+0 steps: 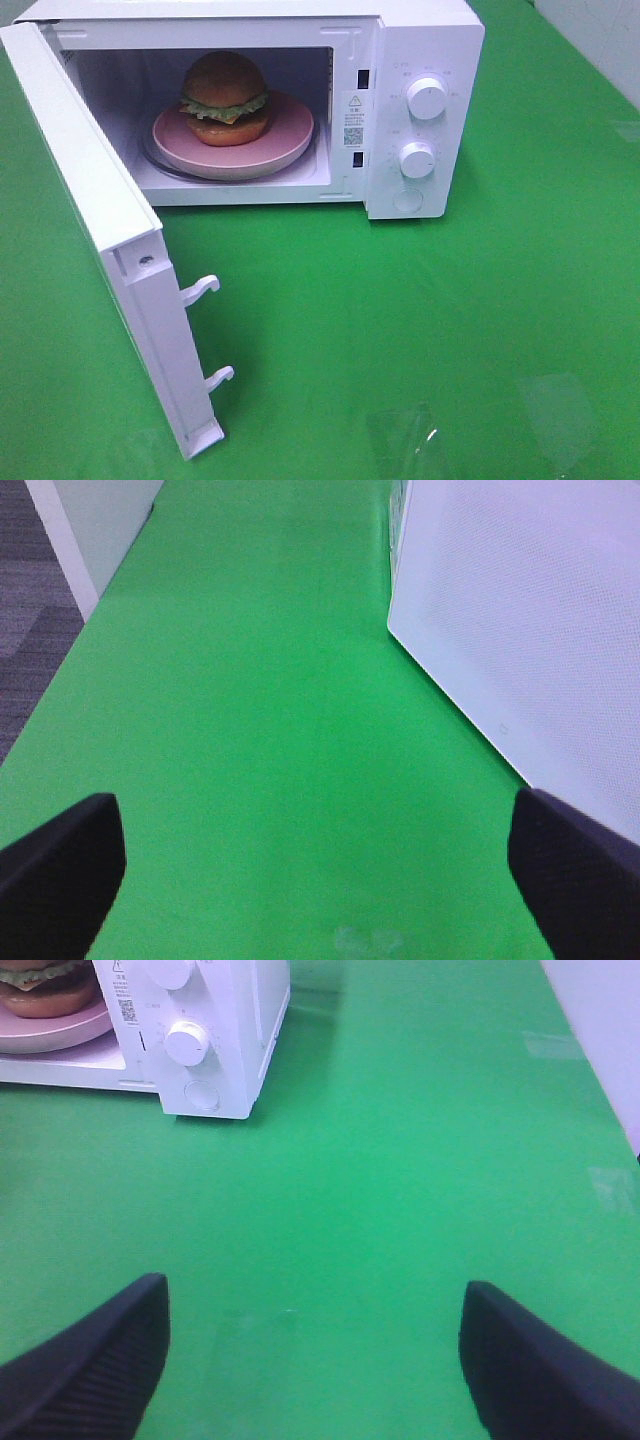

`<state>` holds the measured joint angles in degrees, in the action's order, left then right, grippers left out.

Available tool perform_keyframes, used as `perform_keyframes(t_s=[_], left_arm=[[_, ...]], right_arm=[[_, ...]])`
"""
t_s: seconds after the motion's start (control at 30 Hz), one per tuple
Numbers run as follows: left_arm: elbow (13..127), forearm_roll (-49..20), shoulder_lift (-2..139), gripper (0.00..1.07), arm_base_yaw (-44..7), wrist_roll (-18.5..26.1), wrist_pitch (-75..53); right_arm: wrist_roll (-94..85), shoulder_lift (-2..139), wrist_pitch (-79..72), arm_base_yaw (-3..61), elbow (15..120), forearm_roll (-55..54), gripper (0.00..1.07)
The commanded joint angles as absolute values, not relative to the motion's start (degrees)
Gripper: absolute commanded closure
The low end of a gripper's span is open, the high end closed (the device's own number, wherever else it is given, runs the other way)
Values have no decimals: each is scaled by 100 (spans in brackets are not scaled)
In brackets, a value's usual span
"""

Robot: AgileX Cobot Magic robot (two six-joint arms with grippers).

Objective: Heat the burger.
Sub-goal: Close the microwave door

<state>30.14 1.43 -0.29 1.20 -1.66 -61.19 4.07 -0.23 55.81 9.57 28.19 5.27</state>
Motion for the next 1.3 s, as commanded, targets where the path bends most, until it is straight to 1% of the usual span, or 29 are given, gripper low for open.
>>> perform_keyframes(t_s=[0.03,0.07,0.1,0.13,0.17,0.2,0.23,0.27,0.3,0.33,0.37,0.4,0.43,0.5,0.57,0.6,0.73,0.77,0.8,0.87,0.9,0.93,1.03,1.07,1.1,1.17,1.2,1.23,1.3], left_arm=[[3151,120,92,13,126,-195,-5758],[3151,120,92,13,126,-195,-5758],[3157,126,269,17,126,-195,-5592],[3157,126,269,17,126,-195,-5592],[3157,126,447,25,126,-195,-5369],[3157,126,447,25,126,-195,-5369],[3151,126,630,35,126,-195,-5122],[3151,120,837,48,126,-195,-4927],[3151,120,837,48,126,-195,-4927],[3151,120,934,55,126,-195,-4824],[3151,120,934,55,126,-195,-4824],[3151,120,1117,69,126,-195,-4681],[3151,120,1117,69,126,-195,-4681],[3151,120,1495,97,126,-195,-4389],[3151,120,1495,97,126,-195,-4389],[3140,126,1690,107,126,-189,-4211],[2991,132,1931,107,126,-166,-3667],[2830,126,2063,107,126,-166,-3134],[2830,126,2063,107,126,-166,-3134],[2412,69,2275,107,126,-172,-1954],[2412,69,2275,107,126,-172,-1954],[2200,0,2378,107,126,-172,-1432],[2086,0,2441,107,126,-172,-1157],[1891,0,2567,107,126,-172,-653],[1891,0,2567,107,126,-172,-653],[1518,34,2871,107,126,-172,183],[1518,34,2871,107,126,-172,183],[1352,34,3054,107,126,-172,659],[1249,34,3231,107,126,-183,1077]], right_arm=[[453,-183,5512,934,2813,561,32],[453,-183,5512,934,2813,561,32],[453,-183,5512,934,2813,561,32],[453,-183,5512,934,2813,561,32],[453,-183,5512,934,2813,561,32],[453,-183,5512,934,2813,561,32],[453,-183,5512,934,2813,561,32],[453,-183,5512,934,2813,561,32],[453,-183,5512,934,2813,561,32],[453,-183,5512,934,2813,561,32],[453,-183,5512,934,2813,561,32],[453,-183,5512,934,2813,561,32],[453,-183,5512,934,2813,561,32],[453,-183,5512,934,2813,561,32],[453,-183,5512,934,2813,561,32],[453,-183,5512,934,2813,561,32],[453,-183,5512,934,2813,561,32],[453,-183,5512,934,2813,561,32],[453,-183,5512,934,2813,561,32],[453,-183,5512,934,2813,561,32],[453,-183,5512,934,2813,561,32],[453,-183,5512,934,2813,561,32],[453,-183,5512,934,2813,561,32],[453,-183,5512,934,2813,561,32],[453,-183,5512,934,2813,561,32],[453,-183,5512,934,2813,561,32],[453,-183,5512,934,2813,561,32],[453,-183,5512,934,2813,561,32],[453,-183,5512,934,2813,561,32]])
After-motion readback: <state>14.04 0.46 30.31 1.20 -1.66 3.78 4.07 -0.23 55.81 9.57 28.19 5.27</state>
